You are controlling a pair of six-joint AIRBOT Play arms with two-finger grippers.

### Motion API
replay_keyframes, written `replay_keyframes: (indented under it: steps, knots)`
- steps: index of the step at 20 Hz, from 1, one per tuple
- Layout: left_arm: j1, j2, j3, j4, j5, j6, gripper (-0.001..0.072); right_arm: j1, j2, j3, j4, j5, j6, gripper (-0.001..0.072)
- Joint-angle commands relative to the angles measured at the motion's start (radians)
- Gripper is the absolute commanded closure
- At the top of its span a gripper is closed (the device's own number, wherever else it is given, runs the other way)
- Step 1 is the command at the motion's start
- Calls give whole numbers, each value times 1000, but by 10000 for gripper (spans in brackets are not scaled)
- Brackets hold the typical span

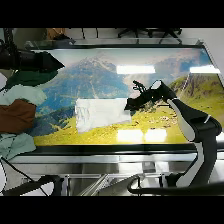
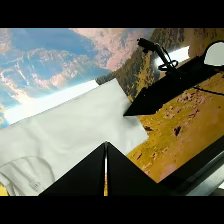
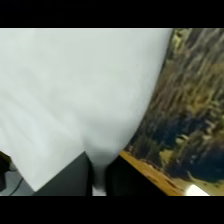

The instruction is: Fold the shirts.

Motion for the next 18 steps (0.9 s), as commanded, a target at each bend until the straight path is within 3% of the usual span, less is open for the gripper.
replay_keyframes:
  steps: [1,6,11,15,18]
  knots:
    - [1,0,-14,-2,0,-1,693,-9,-10,8,186,2,-110,698]
    - [1,0,-14,-1,0,0,692,-207,90,20,135,-27,-53,700]
    - [1,0,-14,0,1,12,693,-600,286,-15,-103,38,69,700]
    - [-1,0,-14,-1,10,29,693,-905,428,-140,-223,116,68,700]
    - [-2,0,-14,-1,19,46,693,-1096,597,-356,-327,84,82,700]
